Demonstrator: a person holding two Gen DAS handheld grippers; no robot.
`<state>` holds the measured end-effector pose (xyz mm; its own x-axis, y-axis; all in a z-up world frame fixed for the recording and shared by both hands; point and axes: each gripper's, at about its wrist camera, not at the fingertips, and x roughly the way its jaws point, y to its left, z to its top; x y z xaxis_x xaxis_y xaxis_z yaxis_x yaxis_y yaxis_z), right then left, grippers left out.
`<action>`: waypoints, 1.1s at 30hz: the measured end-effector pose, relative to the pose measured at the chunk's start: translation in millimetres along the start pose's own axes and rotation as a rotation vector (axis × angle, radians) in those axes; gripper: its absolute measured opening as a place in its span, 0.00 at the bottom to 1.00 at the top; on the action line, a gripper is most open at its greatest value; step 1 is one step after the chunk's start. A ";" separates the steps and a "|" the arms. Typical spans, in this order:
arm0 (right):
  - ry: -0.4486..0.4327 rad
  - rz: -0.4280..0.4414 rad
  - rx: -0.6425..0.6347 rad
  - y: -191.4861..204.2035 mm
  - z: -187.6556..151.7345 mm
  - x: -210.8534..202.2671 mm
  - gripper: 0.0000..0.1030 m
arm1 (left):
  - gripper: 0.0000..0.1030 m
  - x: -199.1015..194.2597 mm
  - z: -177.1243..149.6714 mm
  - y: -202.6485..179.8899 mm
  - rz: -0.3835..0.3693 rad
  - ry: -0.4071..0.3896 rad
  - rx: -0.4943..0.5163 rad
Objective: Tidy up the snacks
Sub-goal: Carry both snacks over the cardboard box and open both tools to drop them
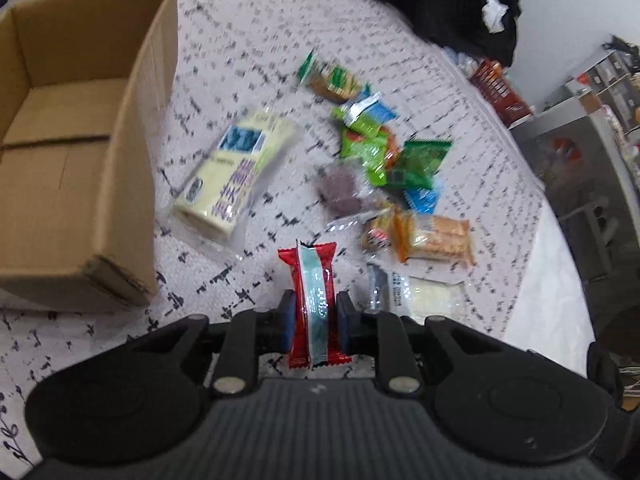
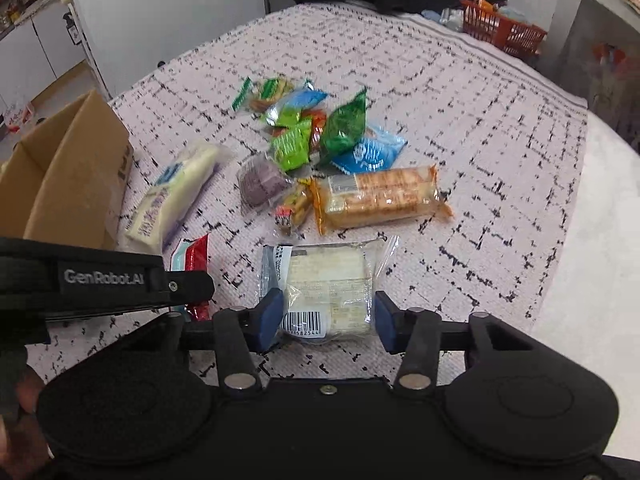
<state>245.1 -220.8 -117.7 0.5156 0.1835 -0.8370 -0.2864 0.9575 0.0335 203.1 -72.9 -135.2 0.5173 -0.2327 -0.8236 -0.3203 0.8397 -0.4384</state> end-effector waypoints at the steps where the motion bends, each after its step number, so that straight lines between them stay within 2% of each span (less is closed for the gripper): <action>1: -0.004 0.002 0.003 0.9 0.2 -2.7 0.44 | 0.19 -6.5 0.4 -0.7 -0.006 -0.014 0.004; 7: -0.024 0.016 0.047 2.8 0.0 -17.8 0.42 | 0.19 -39.1 2.8 -0.6 -0.044 -0.075 0.018; 16: -0.112 0.037 0.062 19.3 14.5 -58.0 0.41 | 0.19 -89.6 11.7 5.4 -0.089 -0.174 0.034; 20: -0.153 0.063 0.062 31.4 23.8 -74.3 0.40 | 0.19 -107.5 15.3 17.3 -0.105 -0.203 0.011; 27: -0.207 0.102 0.041 59.8 36.4 -92.0 0.37 | 0.19 -134.4 24.3 52.3 -0.067 -0.271 -0.029; 33: -0.231 0.127 0.022 84.5 40.4 -95.2 0.27 | 0.19 -141.7 30.0 82.8 -0.040 -0.291 -0.085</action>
<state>204.5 -148.4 -13.2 0.6479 0.3458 -0.6787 -0.3438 0.9278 0.1446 127.0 44.4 -44.0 0.7326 -0.1043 -0.6727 -0.3541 0.7856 -0.5074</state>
